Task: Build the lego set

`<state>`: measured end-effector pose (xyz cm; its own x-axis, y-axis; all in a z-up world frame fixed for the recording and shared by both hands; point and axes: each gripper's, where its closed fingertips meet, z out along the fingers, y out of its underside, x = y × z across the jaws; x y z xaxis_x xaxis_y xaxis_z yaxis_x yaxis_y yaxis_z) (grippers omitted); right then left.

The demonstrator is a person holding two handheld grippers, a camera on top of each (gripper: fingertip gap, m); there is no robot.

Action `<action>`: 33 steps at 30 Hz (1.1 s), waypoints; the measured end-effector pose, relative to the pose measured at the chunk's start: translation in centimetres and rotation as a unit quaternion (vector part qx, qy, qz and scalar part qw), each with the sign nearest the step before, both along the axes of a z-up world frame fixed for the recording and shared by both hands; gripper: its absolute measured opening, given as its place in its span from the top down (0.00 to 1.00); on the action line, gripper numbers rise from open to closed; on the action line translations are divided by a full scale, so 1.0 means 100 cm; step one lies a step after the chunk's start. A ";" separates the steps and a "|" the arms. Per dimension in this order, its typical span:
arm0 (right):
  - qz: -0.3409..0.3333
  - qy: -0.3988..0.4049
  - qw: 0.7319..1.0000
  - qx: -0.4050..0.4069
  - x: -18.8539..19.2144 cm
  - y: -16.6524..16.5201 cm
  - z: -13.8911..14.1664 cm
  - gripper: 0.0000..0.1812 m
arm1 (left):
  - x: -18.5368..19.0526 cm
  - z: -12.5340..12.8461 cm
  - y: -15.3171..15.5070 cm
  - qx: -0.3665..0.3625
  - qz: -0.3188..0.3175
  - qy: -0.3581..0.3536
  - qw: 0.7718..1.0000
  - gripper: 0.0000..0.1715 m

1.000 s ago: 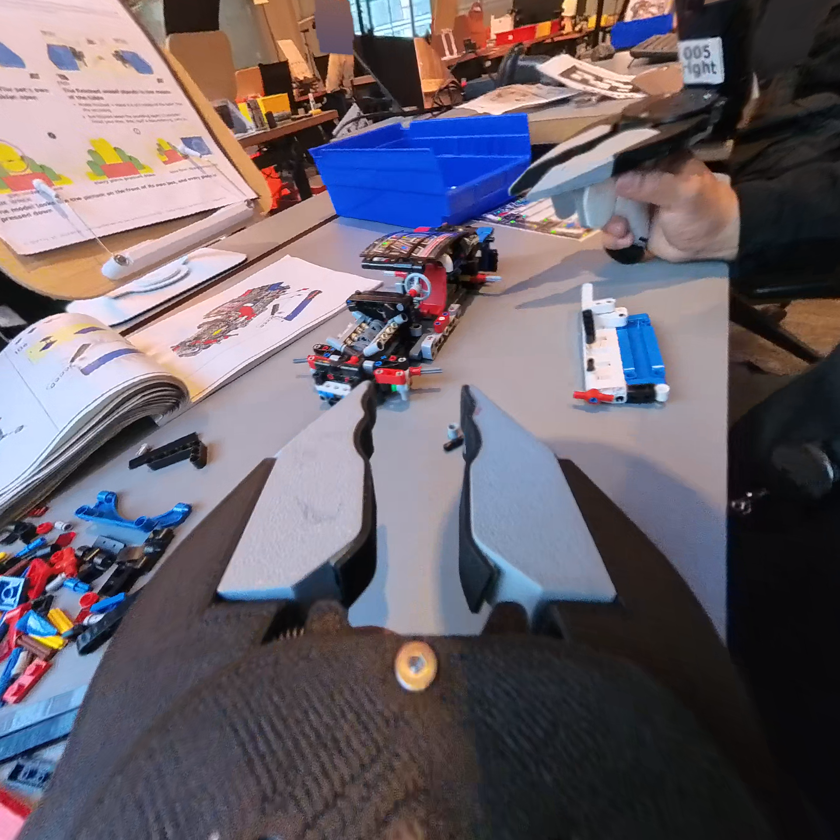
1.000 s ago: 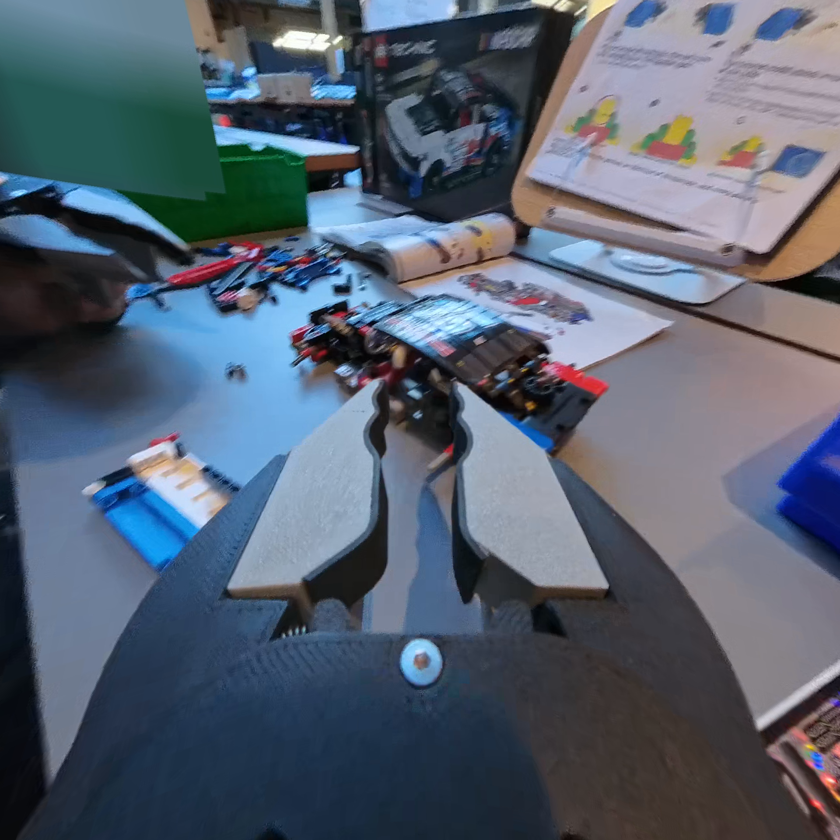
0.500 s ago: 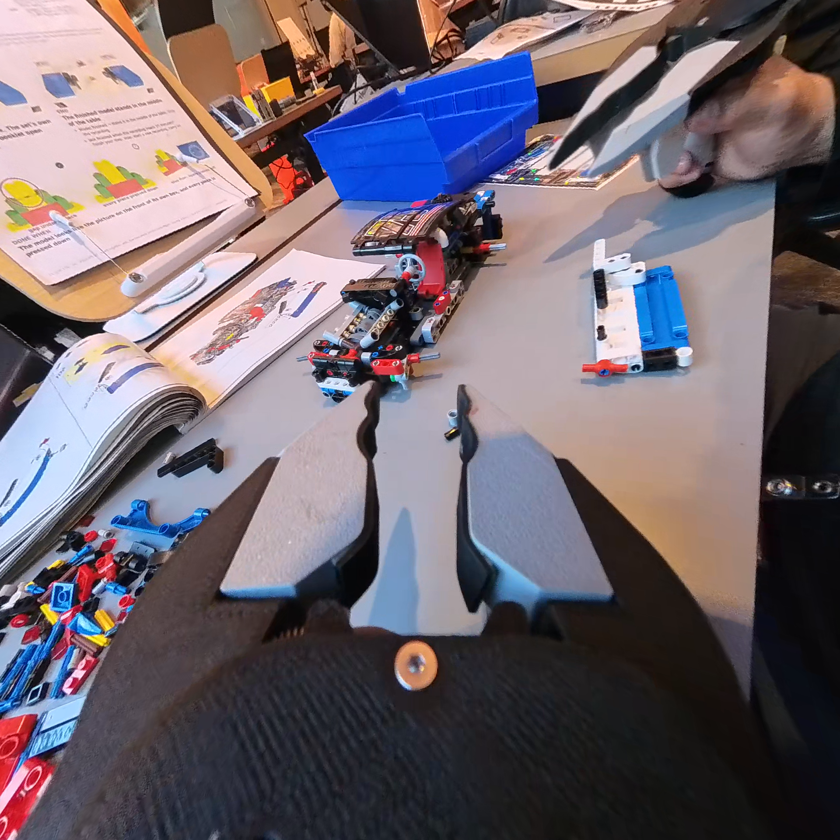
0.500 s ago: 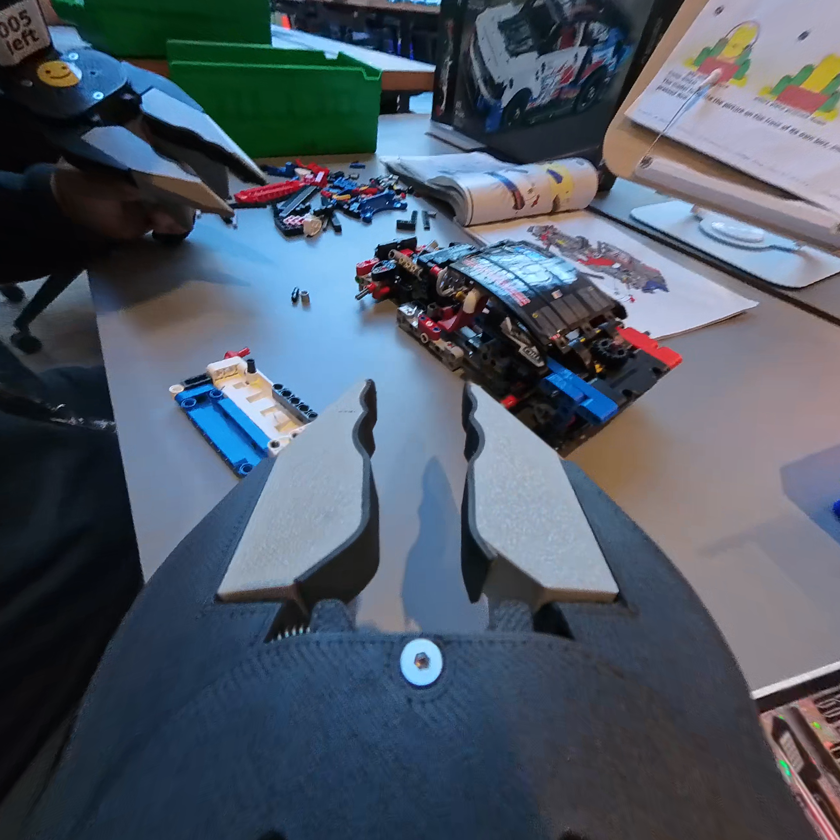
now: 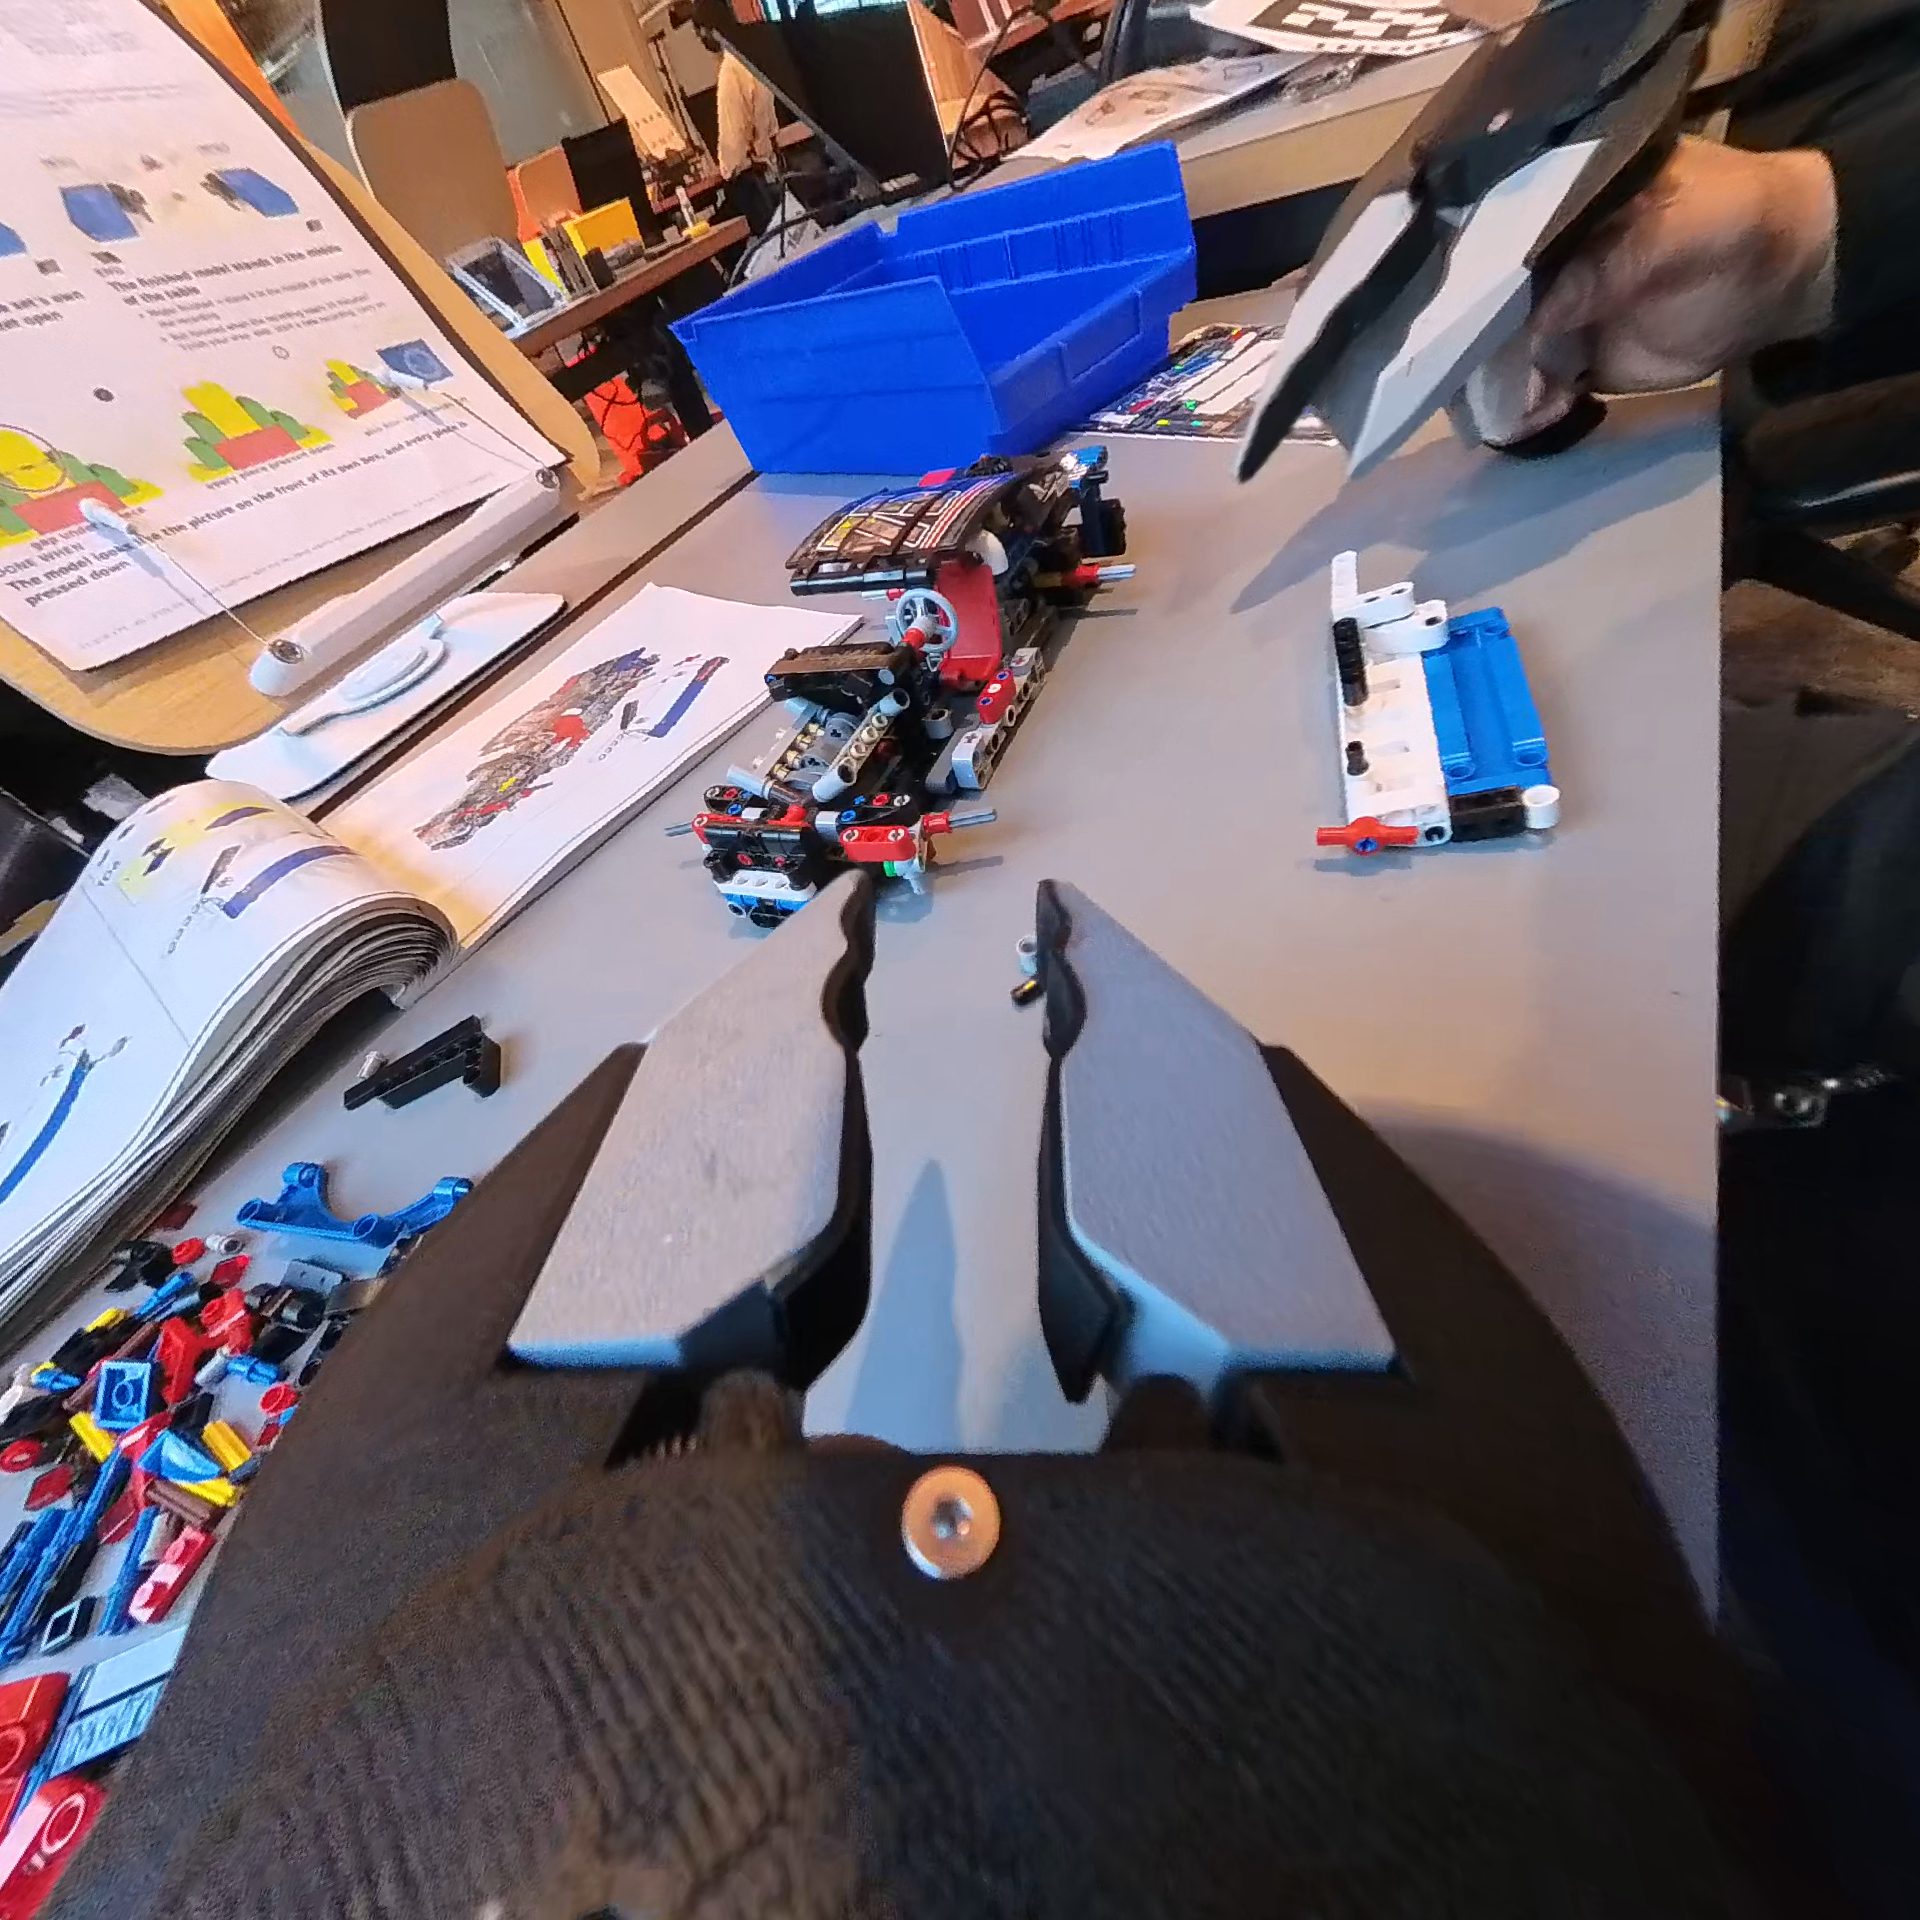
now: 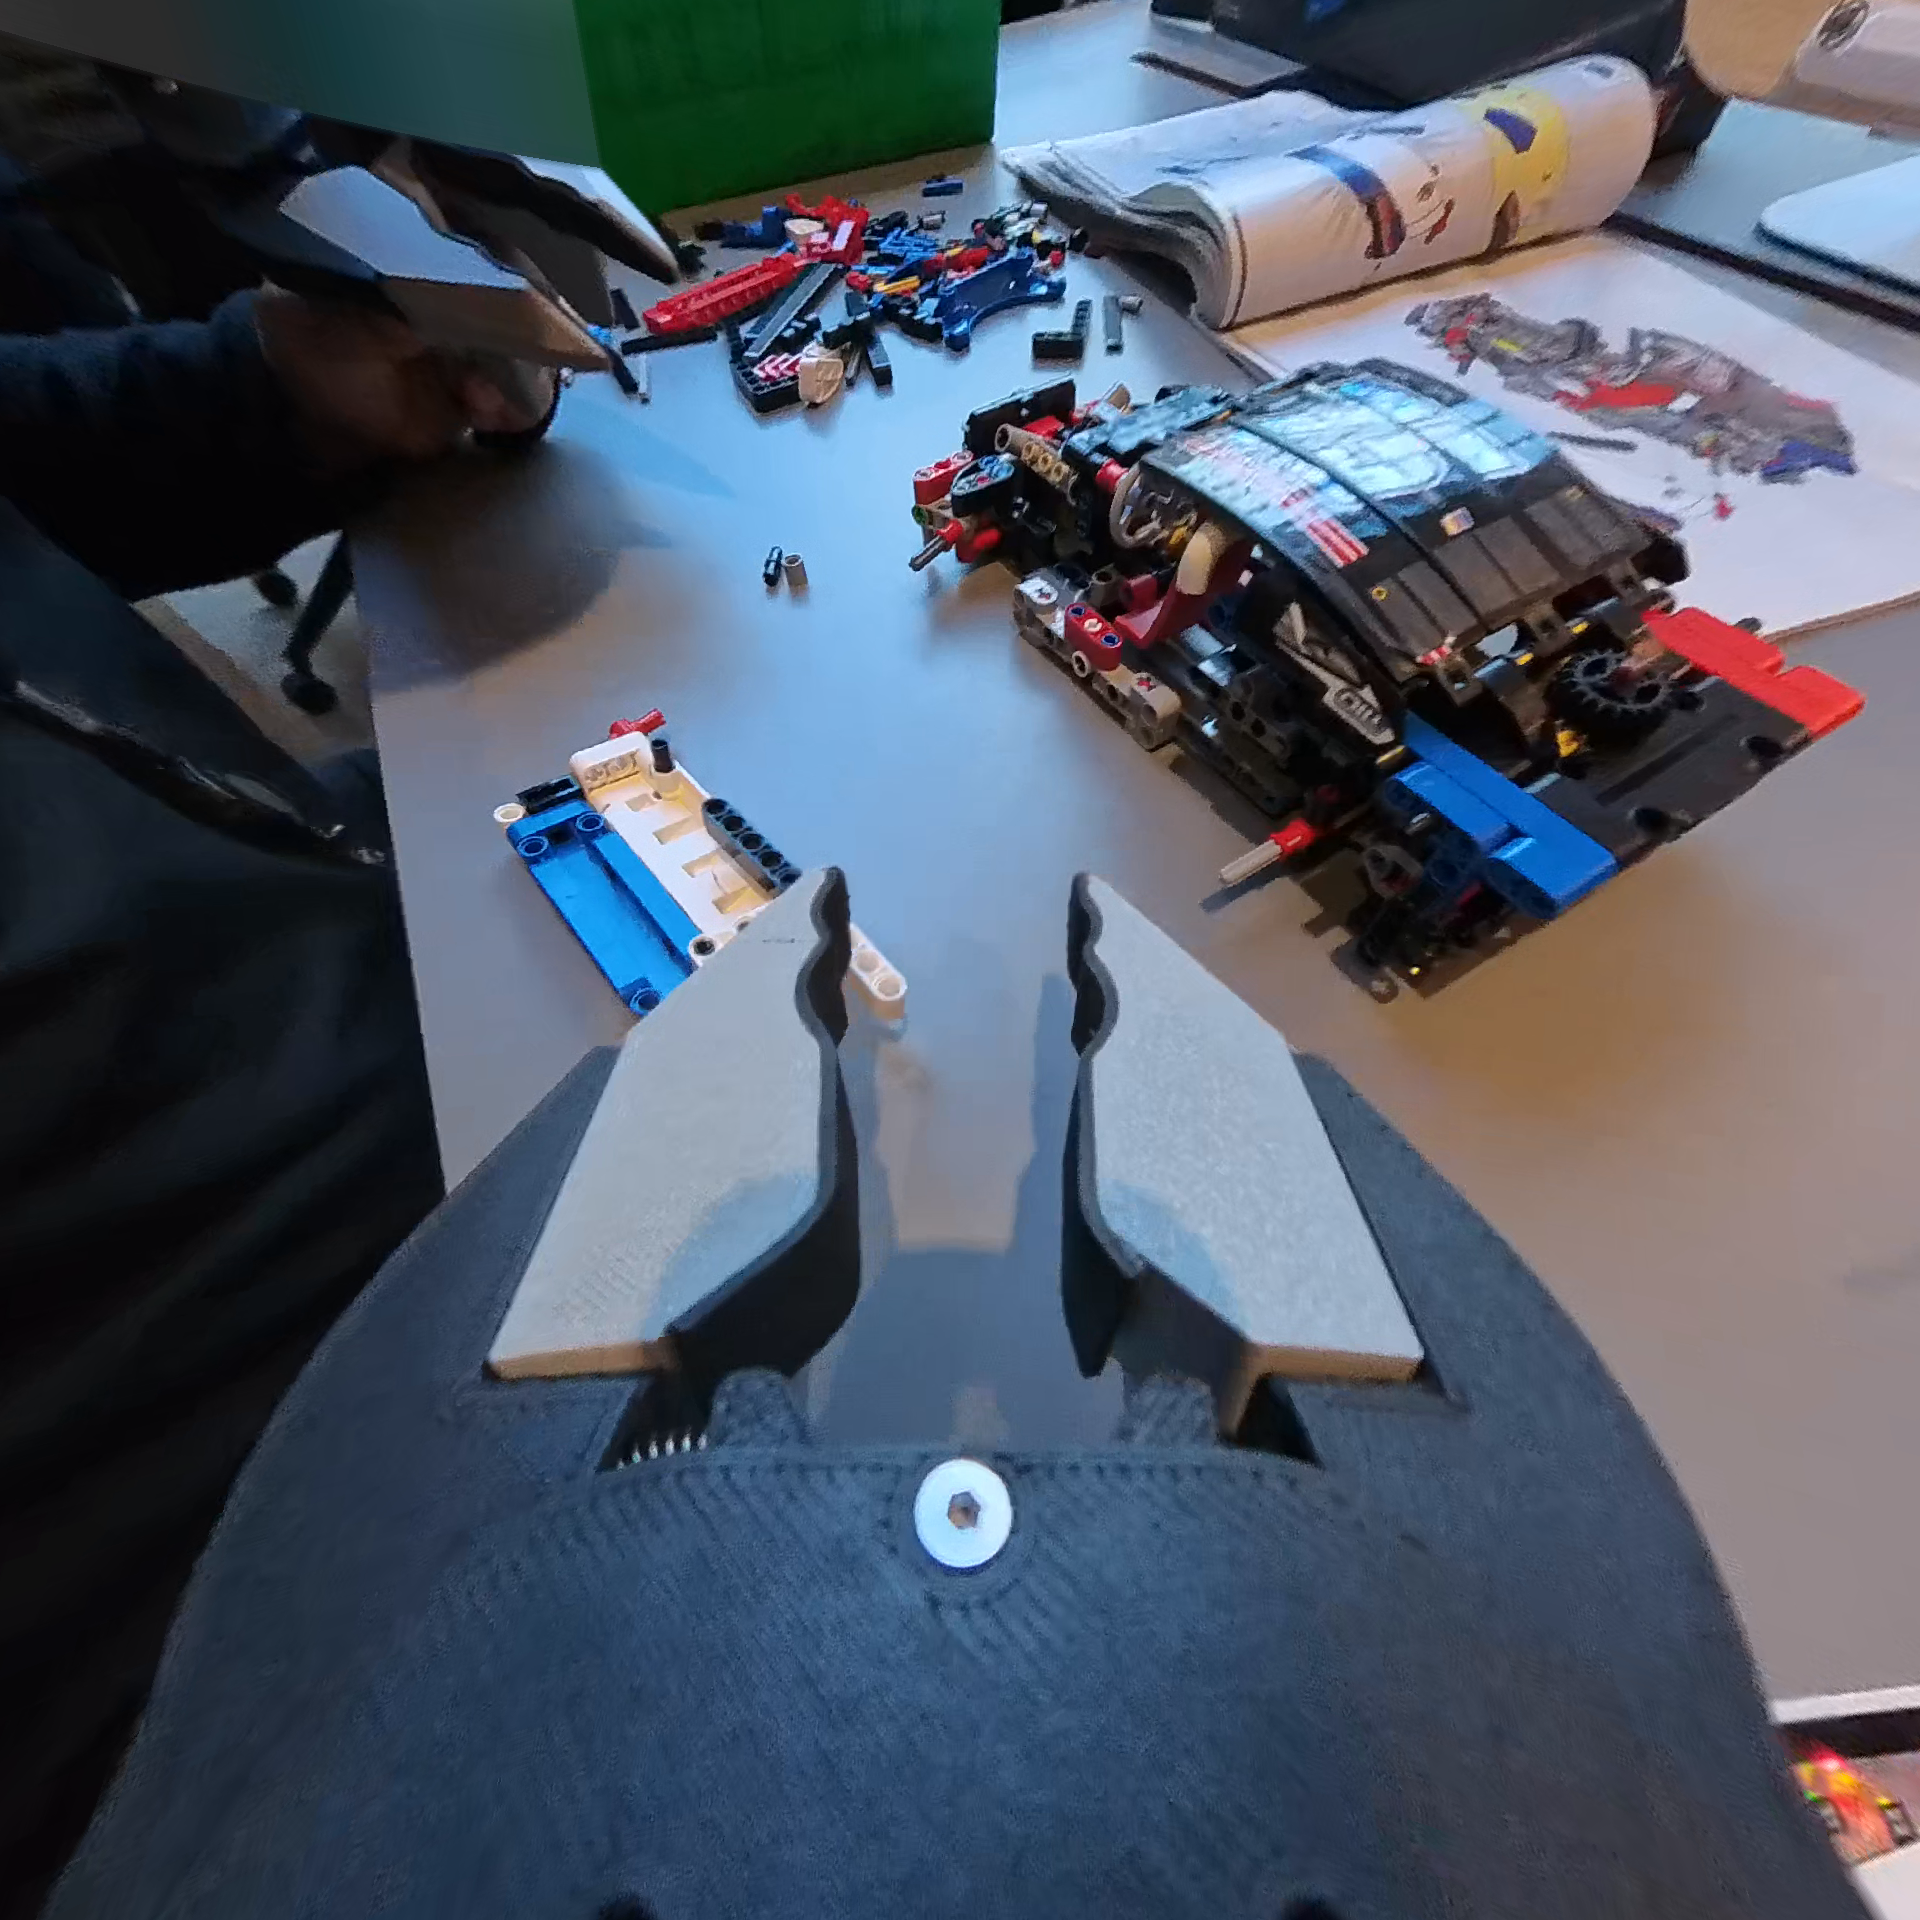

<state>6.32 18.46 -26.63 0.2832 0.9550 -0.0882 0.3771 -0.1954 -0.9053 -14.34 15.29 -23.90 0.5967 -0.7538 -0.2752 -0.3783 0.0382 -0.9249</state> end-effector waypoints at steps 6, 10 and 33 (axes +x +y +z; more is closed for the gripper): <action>0.032 -0.017 0.998 -0.044 0.005 -0.016 -0.009 0.75 | 0.006 -0.003 -0.004 -0.021 -0.014 -0.003 1.000 0.83; 0.041 -0.027 0.997 -0.066 0.006 -0.021 -0.013 0.70 | 0.028 -0.009 -0.018 -0.097 -0.055 -0.027 0.993 0.78; 0.096 -0.063 0.989 -0.092 -0.003 -0.033 -0.025 0.77 | 0.159 -0.069 -0.013 -0.317 -0.143 0.188 0.919 0.80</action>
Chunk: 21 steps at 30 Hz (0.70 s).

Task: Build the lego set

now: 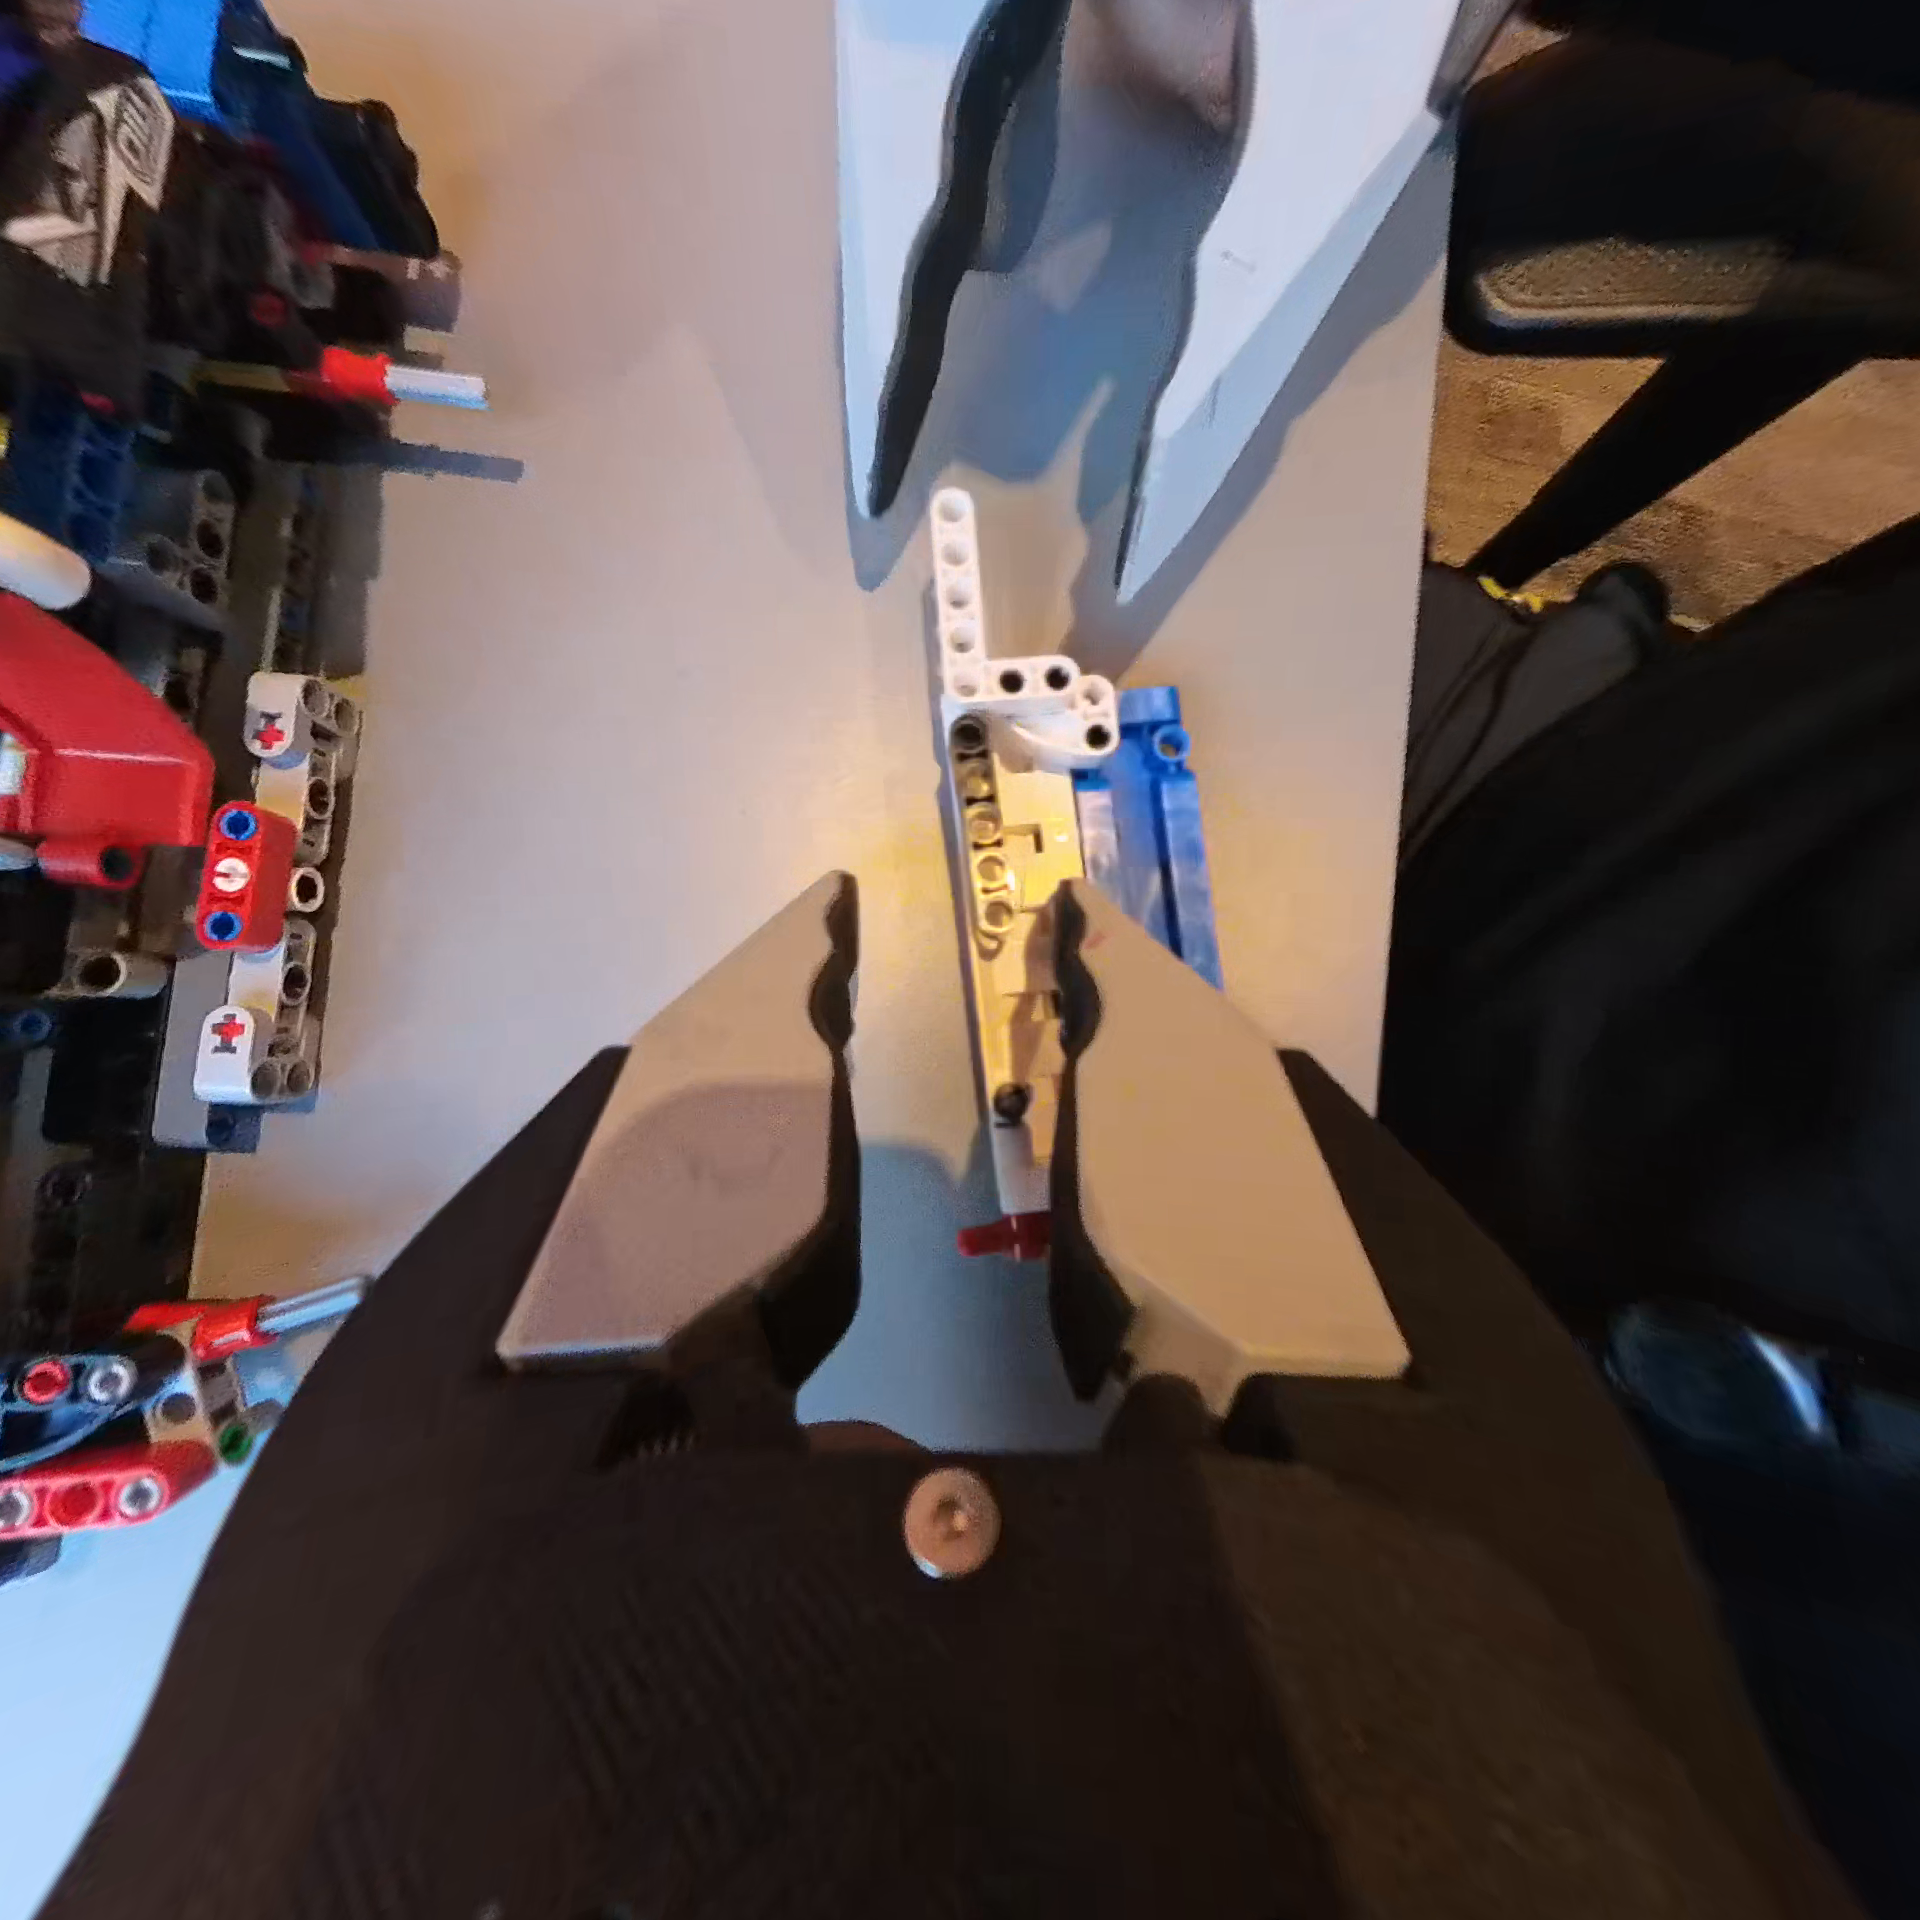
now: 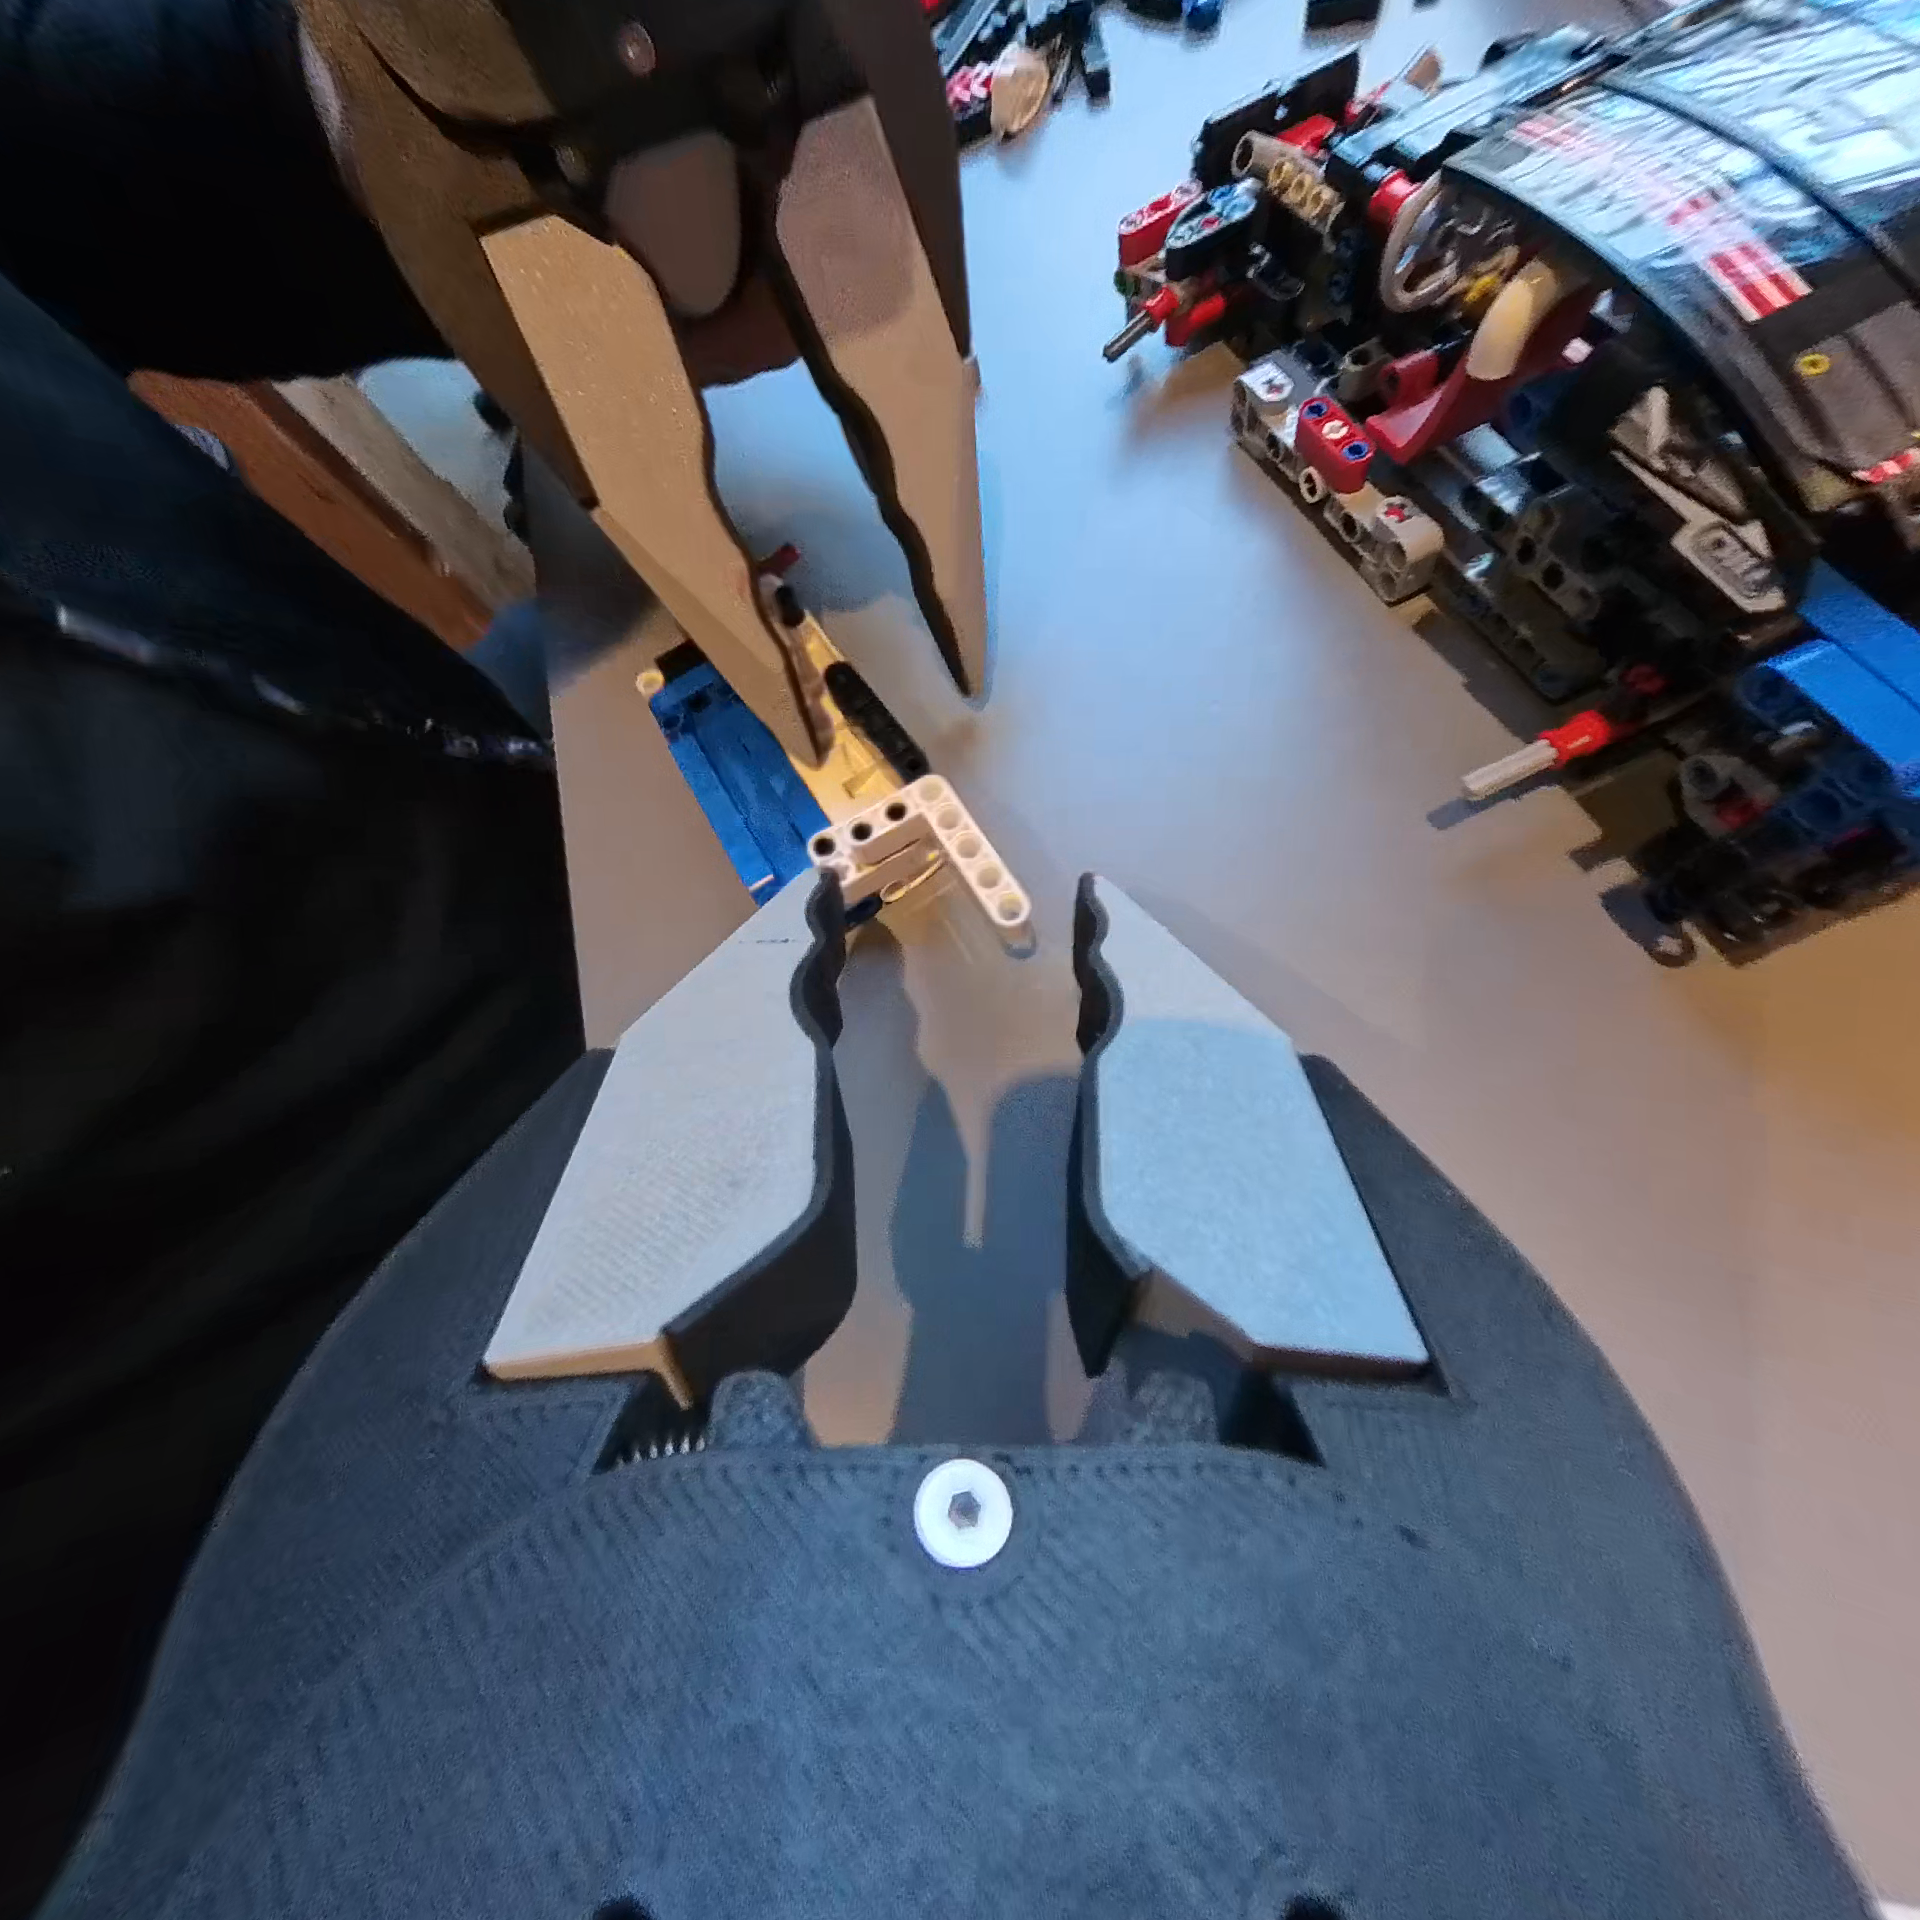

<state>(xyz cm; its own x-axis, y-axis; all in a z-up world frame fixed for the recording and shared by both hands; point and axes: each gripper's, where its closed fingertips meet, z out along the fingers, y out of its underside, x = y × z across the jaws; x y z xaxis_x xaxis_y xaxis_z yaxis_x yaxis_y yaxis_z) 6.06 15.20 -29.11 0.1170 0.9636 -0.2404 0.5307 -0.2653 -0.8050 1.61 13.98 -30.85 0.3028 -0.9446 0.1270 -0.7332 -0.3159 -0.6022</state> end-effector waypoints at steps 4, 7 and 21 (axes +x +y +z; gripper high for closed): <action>-0.016 0.036 0.999 0.000 0.007 0.002 0.011 0.77 | 0.000 -0.001 -0.003 -0.011 -0.013 0.011 1.000 0.88; -0.025 0.066 0.997 -0.008 0.010 0.005 0.019 0.78 | 0.005 -0.001 -0.010 -0.037 -0.029 0.010 0.999 0.94; -0.015 0.248 0.968 -0.042 0.012 -0.003 0.076 0.68 | 0.022 0.102 0.005 0.185 -0.033 -0.253 0.949 0.97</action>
